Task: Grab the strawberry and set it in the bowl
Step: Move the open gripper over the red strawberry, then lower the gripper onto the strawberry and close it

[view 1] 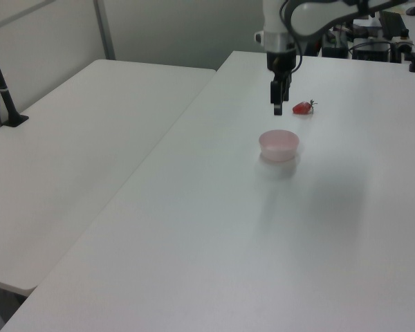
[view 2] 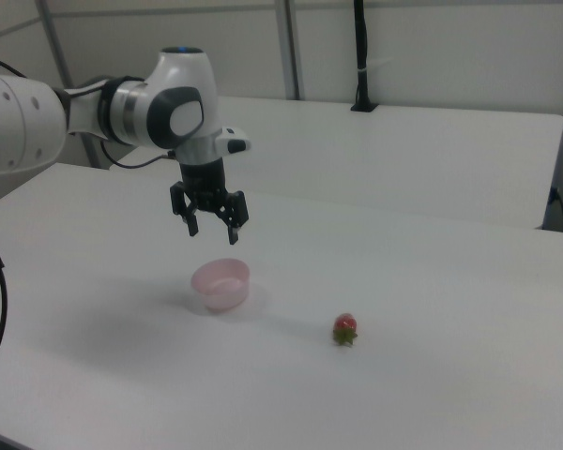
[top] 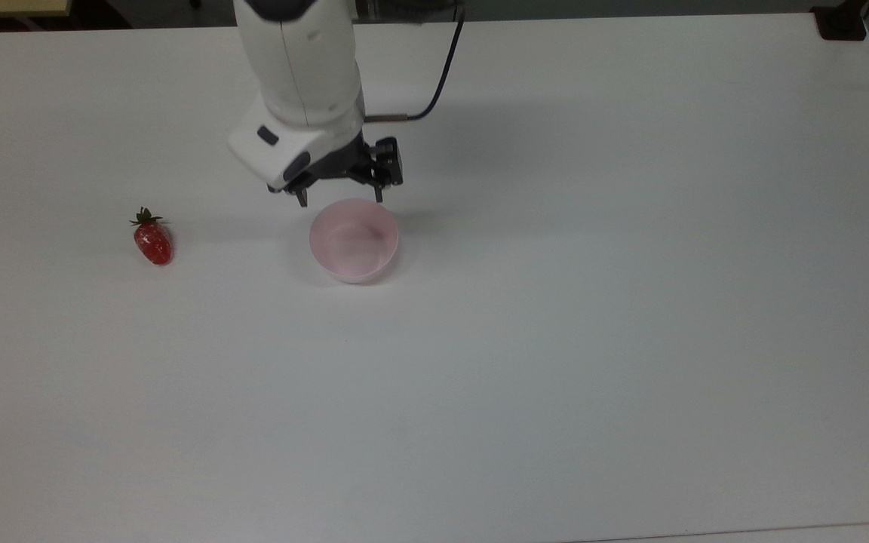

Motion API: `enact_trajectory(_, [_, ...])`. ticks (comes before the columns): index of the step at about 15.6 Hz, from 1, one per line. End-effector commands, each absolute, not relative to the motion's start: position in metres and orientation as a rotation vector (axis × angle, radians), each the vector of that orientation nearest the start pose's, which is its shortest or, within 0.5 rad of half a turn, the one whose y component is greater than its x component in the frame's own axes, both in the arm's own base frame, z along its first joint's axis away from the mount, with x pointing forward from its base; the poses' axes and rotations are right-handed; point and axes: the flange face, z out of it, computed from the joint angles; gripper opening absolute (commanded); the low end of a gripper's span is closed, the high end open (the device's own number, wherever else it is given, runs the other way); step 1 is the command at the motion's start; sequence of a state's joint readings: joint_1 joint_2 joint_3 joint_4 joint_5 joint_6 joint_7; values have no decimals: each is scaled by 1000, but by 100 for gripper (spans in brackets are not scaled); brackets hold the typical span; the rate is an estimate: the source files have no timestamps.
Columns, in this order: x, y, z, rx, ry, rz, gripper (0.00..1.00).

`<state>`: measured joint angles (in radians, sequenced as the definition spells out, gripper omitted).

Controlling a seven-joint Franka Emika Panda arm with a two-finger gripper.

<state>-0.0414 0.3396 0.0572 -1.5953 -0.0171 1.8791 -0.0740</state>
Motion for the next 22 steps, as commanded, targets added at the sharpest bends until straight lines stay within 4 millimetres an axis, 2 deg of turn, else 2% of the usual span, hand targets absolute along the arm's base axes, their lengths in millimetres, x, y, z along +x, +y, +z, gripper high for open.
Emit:
enact_trajectory(1, [654, 3, 438, -3117, -169, 53, 96])
enact_trajectory(3, [650, 10, 433, -3126, -196, 88, 96])
enact_trajectory(4, [648, 6, 437, -3135, -196, 96, 96])
enact_trajectory(6, [645, -22, 448, -3191, -183, 97, 100])
enact_trajectory(8, [646, -50, 451, -3266, -176, 87, 100])
enact_trajectory(10, [650, -94, 453, -3317, -163, 42, 100])
enact_trajectory(12, [661, -120, 422, -3333, -192, -44, 100])
enact_trajectory(14, [669, -156, 381, -3368, -147, -42, 100])
enact_trajectory(15, [672, -169, 368, -3379, -164, -66, 100])
enact_trajectory(17, [670, -203, 352, -3390, -245, -107, 100])
enact_trajectory(20, [662, -227, 339, -3378, -449, -38, 100])
enact_trajectory(22, [654, -232, 330, -3356, -479, 2, 97])
